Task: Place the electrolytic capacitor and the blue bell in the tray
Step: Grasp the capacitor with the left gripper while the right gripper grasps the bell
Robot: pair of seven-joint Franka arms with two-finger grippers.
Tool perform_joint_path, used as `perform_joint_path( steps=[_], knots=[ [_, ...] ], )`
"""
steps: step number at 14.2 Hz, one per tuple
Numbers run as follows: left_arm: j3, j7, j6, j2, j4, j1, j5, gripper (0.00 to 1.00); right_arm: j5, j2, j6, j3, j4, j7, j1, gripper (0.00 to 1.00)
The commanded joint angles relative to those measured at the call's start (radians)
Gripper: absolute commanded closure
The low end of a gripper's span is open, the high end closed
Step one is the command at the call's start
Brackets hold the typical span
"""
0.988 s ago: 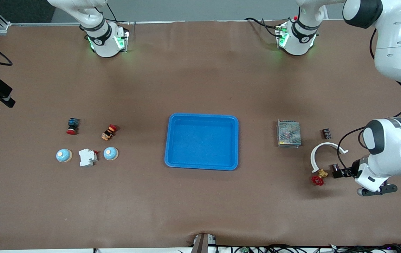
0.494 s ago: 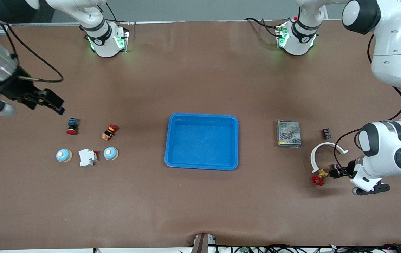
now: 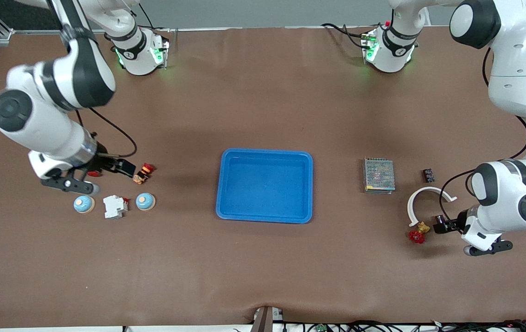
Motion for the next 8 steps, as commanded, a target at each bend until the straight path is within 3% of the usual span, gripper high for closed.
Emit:
perform_joint_path(
  steps=[1, 8],
  knots=[
    [-0.002, 0.003, 0.007, 0.016, 0.017, 0.006, 0.002, 0.00, -0.005, 0.018, 0.107, -0.006, -0.088, 0.015, 0.017, 0.00],
    [-0.002, -0.006, 0.011, 0.021, 0.017, 0.004, 0.002, 0.00, -0.005, 0.172, 0.397, -0.008, -0.173, 0.013, 0.008, 0.00]
  ],
)
